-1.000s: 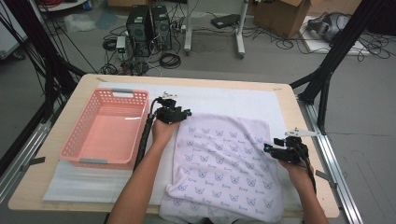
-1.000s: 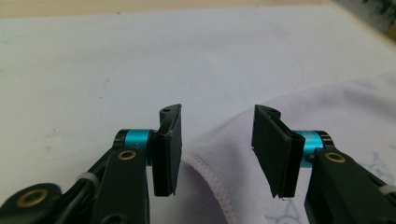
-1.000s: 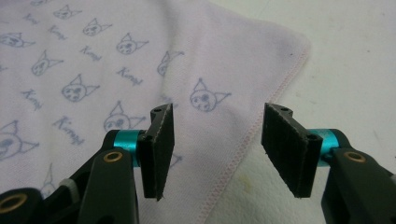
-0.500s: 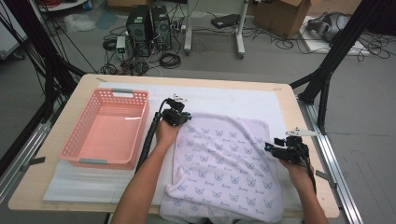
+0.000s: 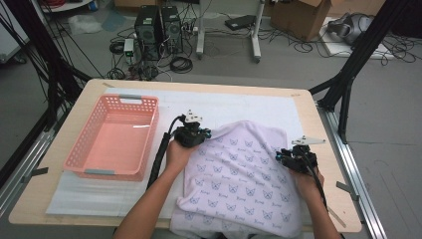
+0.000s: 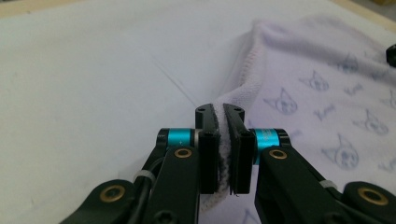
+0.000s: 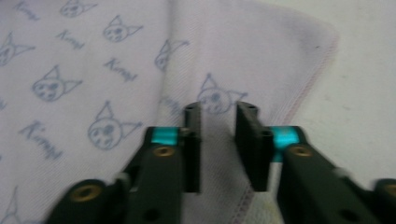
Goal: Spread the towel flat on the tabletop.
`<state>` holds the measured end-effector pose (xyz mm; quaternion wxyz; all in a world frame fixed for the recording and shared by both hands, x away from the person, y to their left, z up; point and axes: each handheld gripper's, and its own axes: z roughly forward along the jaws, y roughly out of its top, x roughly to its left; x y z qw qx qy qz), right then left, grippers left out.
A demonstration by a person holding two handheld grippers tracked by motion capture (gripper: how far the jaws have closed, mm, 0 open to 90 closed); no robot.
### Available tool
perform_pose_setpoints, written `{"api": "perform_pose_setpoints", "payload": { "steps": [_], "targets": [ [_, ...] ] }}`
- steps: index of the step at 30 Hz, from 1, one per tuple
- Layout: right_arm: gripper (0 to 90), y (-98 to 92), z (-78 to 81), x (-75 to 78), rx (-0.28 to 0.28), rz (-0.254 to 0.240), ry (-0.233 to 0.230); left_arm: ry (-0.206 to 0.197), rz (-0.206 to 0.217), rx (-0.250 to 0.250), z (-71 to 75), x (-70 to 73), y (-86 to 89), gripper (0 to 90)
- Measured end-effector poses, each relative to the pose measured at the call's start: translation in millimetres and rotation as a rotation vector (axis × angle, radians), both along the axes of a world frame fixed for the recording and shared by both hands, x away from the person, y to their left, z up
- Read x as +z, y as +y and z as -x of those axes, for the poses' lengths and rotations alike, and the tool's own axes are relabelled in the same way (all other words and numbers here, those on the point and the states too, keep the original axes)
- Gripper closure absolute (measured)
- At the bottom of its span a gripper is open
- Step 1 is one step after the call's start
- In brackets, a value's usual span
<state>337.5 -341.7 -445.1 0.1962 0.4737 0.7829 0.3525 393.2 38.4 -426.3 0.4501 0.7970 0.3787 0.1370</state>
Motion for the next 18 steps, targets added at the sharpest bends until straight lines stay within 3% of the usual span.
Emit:
{"api": "perform_pose_setpoints", "payload": {
  "steps": [1, 4, 5, 7, 12, 15, 18],
  "targets": [
    [87.3, -0.2, 1.0, 0.9, 0.019, 0.011, 0.002, 0.000, -0.016, -0.002, 2.6, -2.8, 0.4, 84.0],
    [88.3, -0.4, 6.4, 4.5, 0.036, 0.053, 0.013, 0.020, -0.018, 0.002, 7.7, -11.7, 4.5, 82.5],
    [88.3, -1.9, 9.5, 5.8, 0.040, 0.073, 0.011, 0.039, -0.022, -0.001, 7.4, -13.4, 6.1, 79.5],
    [88.2, -7.0, 16.0, 7.8, 0.031, 0.079, 0.007, 0.051, -0.020, 0.015, 6.3, -13.2, 8.8, 63.2],
    [84.1, -23.3, 23.2, 8.0, -0.036, 0.041, 0.007, -0.059, 0.095, 0.069, 4.7, 2.5, 18.2, 47.7],
    [76.5, -25.1, 24.1, 10.0, -0.046, -0.001, -0.018, -0.077, 0.123, 0.081, -0.8, 10.6, 23.1, 47.6],
    [74.2, -23.1, 23.5, 11.2, -0.042, -0.014, -0.036, -0.080, 0.126, 0.081, -7.1, 8.3, 22.2, 48.9]
  ]
}}
